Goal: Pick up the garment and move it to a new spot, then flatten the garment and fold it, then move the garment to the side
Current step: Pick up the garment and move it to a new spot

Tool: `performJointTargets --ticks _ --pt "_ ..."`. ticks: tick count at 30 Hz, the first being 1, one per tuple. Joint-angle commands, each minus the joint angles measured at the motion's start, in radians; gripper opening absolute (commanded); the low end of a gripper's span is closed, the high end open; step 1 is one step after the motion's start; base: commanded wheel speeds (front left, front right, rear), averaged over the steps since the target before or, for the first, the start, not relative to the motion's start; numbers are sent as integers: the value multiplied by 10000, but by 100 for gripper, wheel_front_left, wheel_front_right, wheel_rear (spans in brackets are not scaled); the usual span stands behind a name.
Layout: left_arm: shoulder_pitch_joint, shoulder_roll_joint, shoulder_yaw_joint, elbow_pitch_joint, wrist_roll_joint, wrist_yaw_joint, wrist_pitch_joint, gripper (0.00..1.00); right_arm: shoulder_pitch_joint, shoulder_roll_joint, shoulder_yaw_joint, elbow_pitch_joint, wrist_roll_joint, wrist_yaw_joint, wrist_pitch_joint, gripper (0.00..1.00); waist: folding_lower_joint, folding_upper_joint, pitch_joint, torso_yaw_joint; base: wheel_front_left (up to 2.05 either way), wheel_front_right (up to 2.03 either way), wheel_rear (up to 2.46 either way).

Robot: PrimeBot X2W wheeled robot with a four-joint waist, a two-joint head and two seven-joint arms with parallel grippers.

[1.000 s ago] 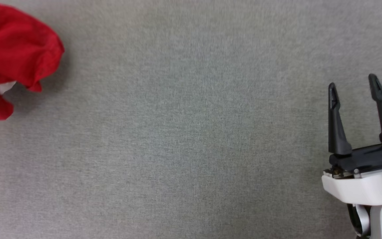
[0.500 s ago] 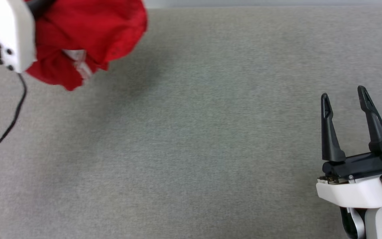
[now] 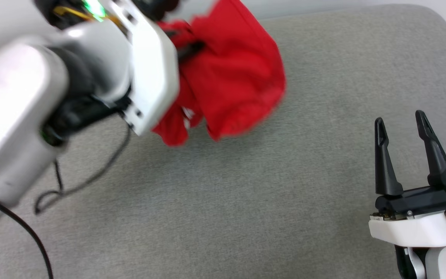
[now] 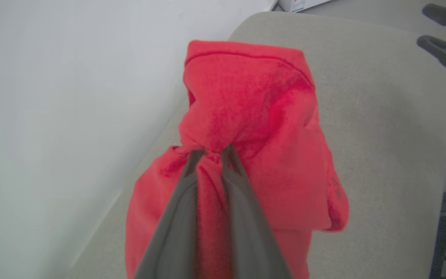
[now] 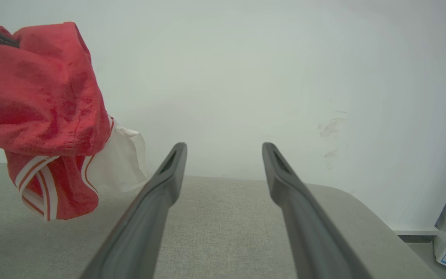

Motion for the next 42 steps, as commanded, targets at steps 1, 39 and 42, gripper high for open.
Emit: performJointTargets --ticks 1,39,42 --pt "203 -46 -114 -24 -30 7 -51 0 82 33 25 22 54 -3 -21 100 1 0 25 -190 0 0 0" --pt "3167 -1927 -2060 2783 1775 1986 -8451 100 488 30 -163 482 -192 -3 -21 100 1 0 -758 455 0 0 0" --pt "3668 -1845 -1580 2811 1984 2895 -9276 100 602 30 -250 472 -210 -3 -21 100 1 0 -902 708 0 0 0"
